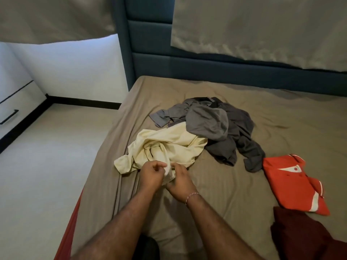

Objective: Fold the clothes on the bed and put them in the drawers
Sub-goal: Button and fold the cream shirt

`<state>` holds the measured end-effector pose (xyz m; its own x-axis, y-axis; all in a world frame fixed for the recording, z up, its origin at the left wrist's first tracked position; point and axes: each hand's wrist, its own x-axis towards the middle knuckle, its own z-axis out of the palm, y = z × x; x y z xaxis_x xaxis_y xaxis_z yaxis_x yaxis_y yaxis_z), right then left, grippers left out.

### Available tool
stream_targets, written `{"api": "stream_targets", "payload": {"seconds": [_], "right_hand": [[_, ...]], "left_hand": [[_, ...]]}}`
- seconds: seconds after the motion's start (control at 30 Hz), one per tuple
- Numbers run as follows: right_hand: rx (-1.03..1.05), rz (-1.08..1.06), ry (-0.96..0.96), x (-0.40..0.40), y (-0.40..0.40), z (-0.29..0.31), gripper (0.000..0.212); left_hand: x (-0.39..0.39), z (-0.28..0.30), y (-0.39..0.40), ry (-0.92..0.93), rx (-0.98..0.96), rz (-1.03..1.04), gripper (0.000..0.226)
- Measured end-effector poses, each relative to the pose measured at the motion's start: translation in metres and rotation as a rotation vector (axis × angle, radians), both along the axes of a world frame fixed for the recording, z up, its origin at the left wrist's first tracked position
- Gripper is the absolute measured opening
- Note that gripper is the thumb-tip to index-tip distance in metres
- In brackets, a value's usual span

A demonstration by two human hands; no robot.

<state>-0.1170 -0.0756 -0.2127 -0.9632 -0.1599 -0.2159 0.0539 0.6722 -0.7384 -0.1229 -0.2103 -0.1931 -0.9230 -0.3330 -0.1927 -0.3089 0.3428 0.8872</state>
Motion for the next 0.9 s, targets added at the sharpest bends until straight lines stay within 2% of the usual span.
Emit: {"api": "stream_targets", "payload": {"seconds": [0.03,0.1,0.17,0.23,0.33,0.4,0.5,0.57,0.63,0.7,0.73,0.83,0.9], "right_hand": [[-0.012,-0.016,-0.007,0.004,-0.001,-0.001,0.07],[-0.026,-0.029,-0.031,0.018,0.003,-0.003,0.073],[-0.026,-0.032,-0.063,0.032,0.011,-0.002,0.076],[-0.064,-0.093,-0.089,0.037,0.021,0.001,0.071],[-0.332,-0.391,-0.202,0.041,0.03,0.017,0.048],[-0.634,-0.552,-0.331,0.038,0.035,0.03,0.031],[-1.018,-0.527,-0.464,0.036,0.043,0.046,0.037],[-1.021,-0.49,-0.459,0.043,0.043,0.056,0.038],[-0.907,-0.423,-0.453,0.054,0.038,0.063,0.039],[-0.822,-0.42,-0.398,0.07,0.033,0.07,0.035],[-0.828,-0.445,-0.363,0.078,0.032,0.073,0.03],[-0.979,-0.445,-0.377,0.106,0.035,0.083,0.029],[-0.951,-0.363,-0.384,0.128,0.041,0.091,0.023]], "left_hand": [[0.001,-0.002,-0.003,-0.066,0.031,0.092,0.032],[0.011,-0.011,-0.004,-0.221,0.154,0.151,0.028],[0.021,-0.015,-0.001,-0.314,0.317,0.109,0.031],[0.028,-0.009,0.003,-0.305,0.292,0.044,0.033],[0.041,0.016,0.014,-0.113,0.043,-0.159,0.033],[0.057,0.039,0.023,0.033,0.048,-0.344,0.035],[0.091,0.066,0.031,0.09,0.162,-0.699,0.039],[0.113,0.077,0.027,0.025,0.282,-0.88,0.036],[0.129,0.073,0.021,-0.043,0.382,-0.982,0.031],[0.146,0.063,0.016,-0.1,0.476,-0.9,0.023],[0.153,0.056,0.014,-0.128,0.525,-0.75,0.019],[0.165,0.027,0.003,-0.216,0.77,-0.097,0.033],[0.169,0.017,-0.008,-0.278,0.974,0.088,0.045]]}}
